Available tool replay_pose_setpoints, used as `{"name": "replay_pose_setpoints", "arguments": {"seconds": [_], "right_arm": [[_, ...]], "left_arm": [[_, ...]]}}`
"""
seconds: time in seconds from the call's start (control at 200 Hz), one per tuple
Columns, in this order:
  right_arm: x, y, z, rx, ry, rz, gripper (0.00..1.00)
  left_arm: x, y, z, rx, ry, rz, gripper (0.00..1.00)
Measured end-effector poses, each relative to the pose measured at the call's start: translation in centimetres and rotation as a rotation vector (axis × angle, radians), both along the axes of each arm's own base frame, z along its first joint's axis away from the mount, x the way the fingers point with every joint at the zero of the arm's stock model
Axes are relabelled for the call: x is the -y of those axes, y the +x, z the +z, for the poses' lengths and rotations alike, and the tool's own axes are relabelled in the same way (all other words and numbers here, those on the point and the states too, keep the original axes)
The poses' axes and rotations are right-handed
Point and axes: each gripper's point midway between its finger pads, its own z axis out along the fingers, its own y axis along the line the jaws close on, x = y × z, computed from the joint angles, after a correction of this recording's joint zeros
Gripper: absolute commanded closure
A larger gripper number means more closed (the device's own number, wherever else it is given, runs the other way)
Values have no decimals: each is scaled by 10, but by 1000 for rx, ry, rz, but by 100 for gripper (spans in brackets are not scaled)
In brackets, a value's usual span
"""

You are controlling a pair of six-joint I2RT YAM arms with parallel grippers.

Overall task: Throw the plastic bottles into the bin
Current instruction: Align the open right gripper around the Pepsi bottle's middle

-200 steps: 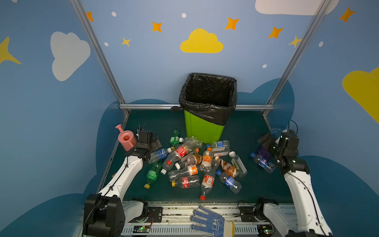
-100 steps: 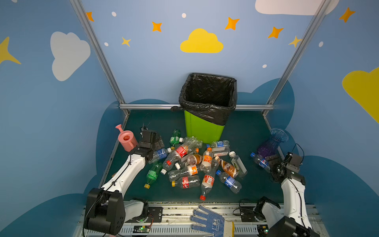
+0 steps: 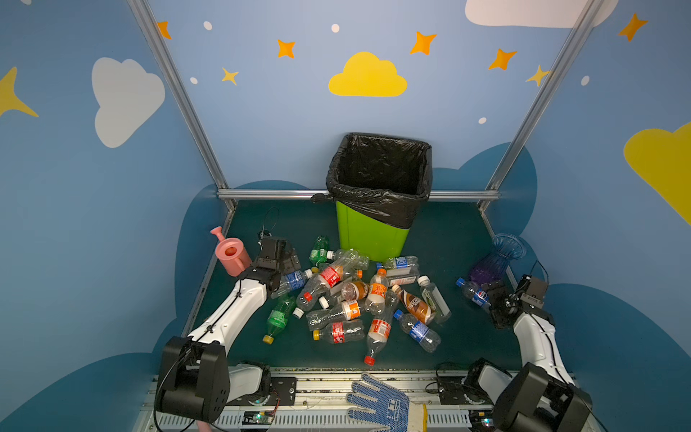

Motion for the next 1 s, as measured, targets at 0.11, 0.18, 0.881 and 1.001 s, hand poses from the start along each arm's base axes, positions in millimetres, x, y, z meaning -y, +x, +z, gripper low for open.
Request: {"name": "replay_pose_setpoints", "arguments": {"seconds": [0.11, 0.18, 0.881, 1.001], "right_arm": [[1, 1, -11, -34, 14, 5, 4], [1, 1, -17, -51, 18, 9, 5], [14, 19, -25, -82, -15, 113, 17], [15, 22, -26, -75, -12, 127, 16]], "left_arm": [[0, 0, -1, -4, 1, 0, 0], [0, 0, -2, -5, 1, 0, 0], [-2, 0, -1, -4, 9, 9, 0], [-3, 0, -1, -4, 12, 11, 0]]}}
